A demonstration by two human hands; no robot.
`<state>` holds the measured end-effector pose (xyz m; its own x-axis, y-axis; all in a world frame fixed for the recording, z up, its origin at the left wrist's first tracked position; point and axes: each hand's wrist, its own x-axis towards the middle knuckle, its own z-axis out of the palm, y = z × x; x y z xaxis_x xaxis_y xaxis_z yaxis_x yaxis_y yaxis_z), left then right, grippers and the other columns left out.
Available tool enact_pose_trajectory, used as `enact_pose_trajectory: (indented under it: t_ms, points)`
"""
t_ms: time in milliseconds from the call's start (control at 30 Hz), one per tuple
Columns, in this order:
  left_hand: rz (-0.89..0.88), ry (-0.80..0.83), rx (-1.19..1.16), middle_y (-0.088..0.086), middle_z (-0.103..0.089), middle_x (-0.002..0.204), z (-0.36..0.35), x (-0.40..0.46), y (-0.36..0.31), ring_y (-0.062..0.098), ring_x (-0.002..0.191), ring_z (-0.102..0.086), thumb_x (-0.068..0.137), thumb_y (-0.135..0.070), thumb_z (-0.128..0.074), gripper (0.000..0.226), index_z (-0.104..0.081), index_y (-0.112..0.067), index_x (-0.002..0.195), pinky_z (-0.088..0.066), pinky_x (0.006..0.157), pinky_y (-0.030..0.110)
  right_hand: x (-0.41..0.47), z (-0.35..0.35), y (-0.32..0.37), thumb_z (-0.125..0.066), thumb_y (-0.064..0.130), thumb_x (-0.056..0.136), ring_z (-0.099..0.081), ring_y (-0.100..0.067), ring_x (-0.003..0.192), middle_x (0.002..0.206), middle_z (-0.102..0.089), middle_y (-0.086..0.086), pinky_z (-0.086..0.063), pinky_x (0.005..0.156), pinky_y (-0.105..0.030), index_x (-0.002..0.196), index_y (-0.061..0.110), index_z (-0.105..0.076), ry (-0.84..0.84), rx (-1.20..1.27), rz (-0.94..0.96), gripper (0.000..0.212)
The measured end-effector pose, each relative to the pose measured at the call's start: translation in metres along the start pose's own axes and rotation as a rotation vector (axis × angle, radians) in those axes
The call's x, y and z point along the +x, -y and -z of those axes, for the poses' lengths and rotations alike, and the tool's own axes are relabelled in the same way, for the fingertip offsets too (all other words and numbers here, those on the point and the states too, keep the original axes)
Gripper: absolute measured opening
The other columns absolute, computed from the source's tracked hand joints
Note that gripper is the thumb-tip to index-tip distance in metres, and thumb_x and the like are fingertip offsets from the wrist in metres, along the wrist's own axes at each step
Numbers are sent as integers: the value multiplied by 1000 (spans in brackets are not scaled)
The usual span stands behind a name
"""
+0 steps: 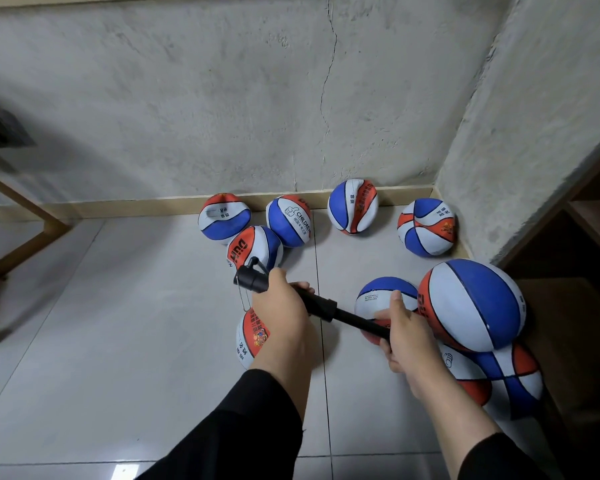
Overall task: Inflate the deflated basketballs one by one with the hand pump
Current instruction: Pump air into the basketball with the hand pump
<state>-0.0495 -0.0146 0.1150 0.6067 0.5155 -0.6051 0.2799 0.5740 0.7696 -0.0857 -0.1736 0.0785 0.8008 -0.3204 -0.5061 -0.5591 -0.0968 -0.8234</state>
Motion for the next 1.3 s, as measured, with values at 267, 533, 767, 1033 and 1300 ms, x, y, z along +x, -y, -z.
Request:
enact_pose_trajectory:
  t_ms: [267, 533, 767, 1033, 1300]
  points:
    - [7, -14, 1, 3, -61, 57, -7, -25, 10, 17, 50, -61, 95, -20, -50, 23, -59, -4, 110, -47, 48, 24, -6, -28, 1, -25, 58, 107, -49, -23, 59, 65, -56, -3, -35, 52, -28, 89, 19, -72, 38, -36, 49, 63]
    - [16, 23, -14, 6, -62, 58, -10, -32, 11, 20, 51, -61, 95, -16, -50, 16, -58, -6, 104, -51, 57, 29, -11, -35, 15, -26, 54, 108, -47, -19, 60, 62, -54, 0, -35, 57, -28, 90, 16, -71, 75, -62, 101, 62]
    - [-4, 20, -18, 5, -65, 60, -5, -10, 6, 18, 52, -64, 99, -22, -51, 18, -58, -11, 111, -52, 56, 29, -4, -1, 0, -30, 60, 105, -46, -14, 40, 81, -72, -17, -31, 38, -18, 101, 13, -74, 2, 48, -62, 65]
    - [0, -26, 16, 6, -64, 59, -5, -21, 12, 14, 44, -61, 95, -20, -51, 40, -61, 4, 125, -43, 39, 18, -6, -17, -1, -26, 59, 106, -50, -24, 53, 68, -62, -10, -37, 49, -24, 96, 18, -73, 34, 0, -45, 64]
    - [23, 28, -42, 9, -62, 61, -14, -34, 3, 16, 45, -59, 97, -16, -49, 37, -58, 6, 126, -51, 52, 27, -13, -36, 28, -24, 55, 108, -56, -26, 77, 74, -62, -3, -43, 71, -34, 96, 16, -70, 32, -115, 151, 62]
